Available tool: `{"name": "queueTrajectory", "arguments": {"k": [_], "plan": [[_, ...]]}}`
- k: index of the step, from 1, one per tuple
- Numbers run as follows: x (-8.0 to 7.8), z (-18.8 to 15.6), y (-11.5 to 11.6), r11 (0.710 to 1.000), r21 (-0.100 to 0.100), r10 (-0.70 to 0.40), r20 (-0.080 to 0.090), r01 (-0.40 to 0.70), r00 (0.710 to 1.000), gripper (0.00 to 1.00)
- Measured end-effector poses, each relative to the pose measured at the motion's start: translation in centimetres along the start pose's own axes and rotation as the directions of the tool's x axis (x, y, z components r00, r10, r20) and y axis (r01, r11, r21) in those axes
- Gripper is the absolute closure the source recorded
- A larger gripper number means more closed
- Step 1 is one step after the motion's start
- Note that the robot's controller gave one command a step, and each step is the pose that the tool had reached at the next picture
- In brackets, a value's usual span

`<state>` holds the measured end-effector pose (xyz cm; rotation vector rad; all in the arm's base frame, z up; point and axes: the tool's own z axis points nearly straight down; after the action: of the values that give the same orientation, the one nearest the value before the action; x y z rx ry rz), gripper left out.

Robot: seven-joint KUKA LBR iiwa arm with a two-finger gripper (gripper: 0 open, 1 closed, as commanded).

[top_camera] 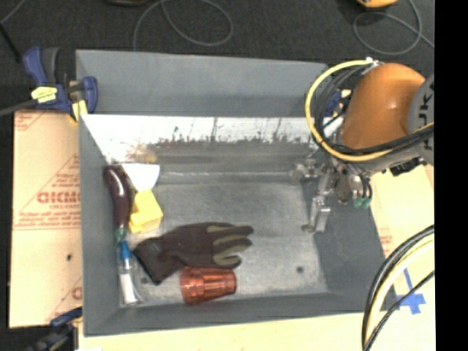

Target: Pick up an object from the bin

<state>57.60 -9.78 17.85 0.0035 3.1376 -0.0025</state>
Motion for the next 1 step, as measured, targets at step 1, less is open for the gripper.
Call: {"name": "queueTrajectory", "arguments": {"k": [1], "plan": [[1.52,3.11,3.31,0.999,0.000,0.041,0.001,-0.041,0.999,0.00]]}}
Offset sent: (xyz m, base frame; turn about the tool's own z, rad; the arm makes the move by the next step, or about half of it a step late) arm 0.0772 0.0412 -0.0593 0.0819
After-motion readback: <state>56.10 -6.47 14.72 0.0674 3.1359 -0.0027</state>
